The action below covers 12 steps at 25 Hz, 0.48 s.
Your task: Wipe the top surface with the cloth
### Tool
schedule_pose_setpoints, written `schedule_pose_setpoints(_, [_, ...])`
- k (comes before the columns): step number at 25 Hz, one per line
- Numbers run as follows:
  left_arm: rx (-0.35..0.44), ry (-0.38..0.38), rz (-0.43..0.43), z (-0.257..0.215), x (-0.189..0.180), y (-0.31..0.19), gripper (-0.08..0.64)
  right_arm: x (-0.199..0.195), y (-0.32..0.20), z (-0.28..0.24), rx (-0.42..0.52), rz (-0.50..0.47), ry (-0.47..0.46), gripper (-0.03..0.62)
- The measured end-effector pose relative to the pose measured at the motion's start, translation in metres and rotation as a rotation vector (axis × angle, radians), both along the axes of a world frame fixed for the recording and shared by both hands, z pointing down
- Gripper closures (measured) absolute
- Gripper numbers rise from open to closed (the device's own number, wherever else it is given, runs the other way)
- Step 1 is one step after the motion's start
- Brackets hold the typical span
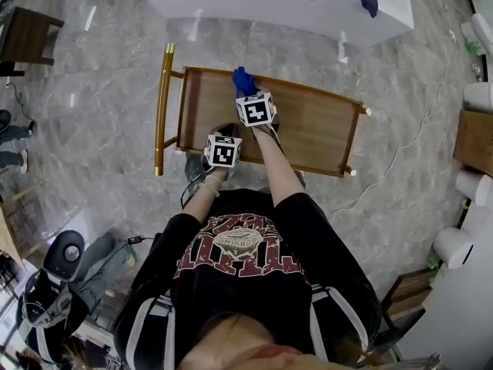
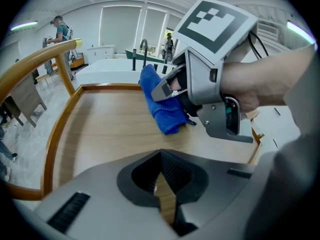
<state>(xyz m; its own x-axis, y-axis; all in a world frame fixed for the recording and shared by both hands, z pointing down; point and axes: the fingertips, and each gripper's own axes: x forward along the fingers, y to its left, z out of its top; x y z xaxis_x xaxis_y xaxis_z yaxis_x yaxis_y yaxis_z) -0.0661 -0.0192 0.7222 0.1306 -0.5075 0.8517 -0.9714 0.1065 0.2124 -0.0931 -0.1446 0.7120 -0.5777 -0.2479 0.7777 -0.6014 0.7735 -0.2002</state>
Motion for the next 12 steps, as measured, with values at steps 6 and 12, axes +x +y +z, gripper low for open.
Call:
schedule_pose_setpoints(6, [0.008,0.01,0.059,-0.001,0.023,-0.008,0.512,0.023,-0.007,0.001,0.012,0.042,-0.007,0.503])
schedule_pose_setpoints(12, [0.004,0.017,0.106,0.002,0.042,-0.013,0.512,0.052,-0.014,0.001,0.003,0.097,0.002,0.503])
